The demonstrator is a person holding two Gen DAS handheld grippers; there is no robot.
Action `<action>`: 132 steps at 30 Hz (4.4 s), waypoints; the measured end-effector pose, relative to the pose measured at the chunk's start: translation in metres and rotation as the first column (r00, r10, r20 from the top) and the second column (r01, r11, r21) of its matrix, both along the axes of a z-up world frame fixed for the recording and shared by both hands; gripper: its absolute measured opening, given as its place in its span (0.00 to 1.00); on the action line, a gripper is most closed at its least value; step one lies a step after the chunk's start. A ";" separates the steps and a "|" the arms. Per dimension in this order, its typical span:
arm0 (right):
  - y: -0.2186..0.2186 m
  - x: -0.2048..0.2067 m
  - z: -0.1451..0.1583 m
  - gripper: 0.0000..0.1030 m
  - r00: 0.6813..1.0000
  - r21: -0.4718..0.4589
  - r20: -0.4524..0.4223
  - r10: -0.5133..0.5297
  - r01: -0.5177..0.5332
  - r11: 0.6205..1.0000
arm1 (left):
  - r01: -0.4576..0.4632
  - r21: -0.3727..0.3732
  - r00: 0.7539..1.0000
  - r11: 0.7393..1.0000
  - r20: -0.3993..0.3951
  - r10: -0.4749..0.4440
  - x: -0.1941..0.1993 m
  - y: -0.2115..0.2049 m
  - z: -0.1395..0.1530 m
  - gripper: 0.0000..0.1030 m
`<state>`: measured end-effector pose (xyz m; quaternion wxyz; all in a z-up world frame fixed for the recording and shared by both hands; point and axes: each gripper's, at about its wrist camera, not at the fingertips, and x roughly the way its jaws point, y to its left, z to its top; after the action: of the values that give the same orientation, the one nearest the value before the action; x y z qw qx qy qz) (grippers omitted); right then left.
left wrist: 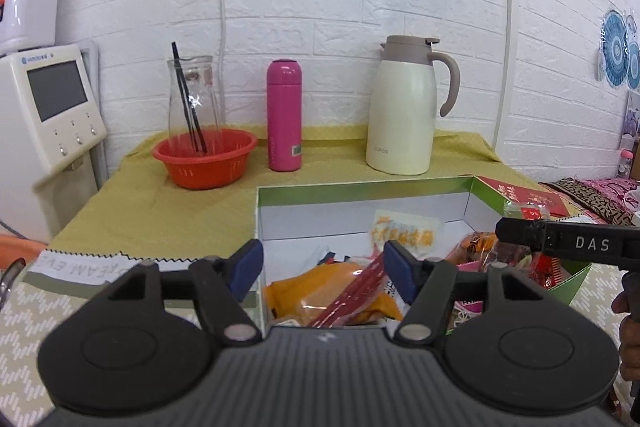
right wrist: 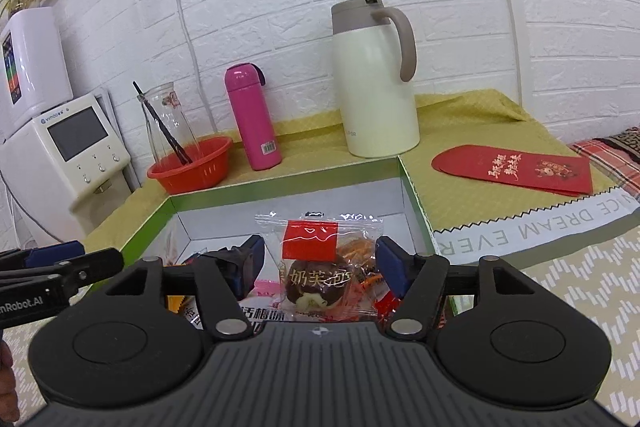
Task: Organize snacks
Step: 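Carry both snacks over the green box and open both tools inside, then grasp the brown chocolate with the left tool while the right tool grasps the yellow jelly cup, then lower both snacks into the green box and open both tools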
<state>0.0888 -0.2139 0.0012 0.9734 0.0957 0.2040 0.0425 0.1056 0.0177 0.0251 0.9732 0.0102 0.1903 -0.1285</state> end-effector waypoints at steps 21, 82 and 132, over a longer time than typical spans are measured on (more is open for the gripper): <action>0.044 -0.067 0.012 0.69 0.960 -0.081 -0.065 0.273 -0.278 0.957 | 0.073 0.140 0.995 0.988 -0.080 -0.062 -0.071 0.025 -0.042 0.68; 0.079 -0.073 -0.007 0.67 0.930 -0.102 -0.139 0.339 -0.354 0.930 | 0.152 0.059 0.963 0.987 -0.235 -0.134 -0.039 0.020 -0.070 0.69; 0.053 -0.114 0.009 0.67 0.964 -0.115 -0.036 0.264 -0.267 0.957 | 0.124 0.006 0.991 0.992 -0.055 -0.124 -0.088 -0.008 -0.016 0.31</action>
<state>-0.0252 -0.1606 0.0102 0.9606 0.0097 0.2272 0.1596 0.0173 0.0095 0.0089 0.9577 0.0233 0.2165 -0.1880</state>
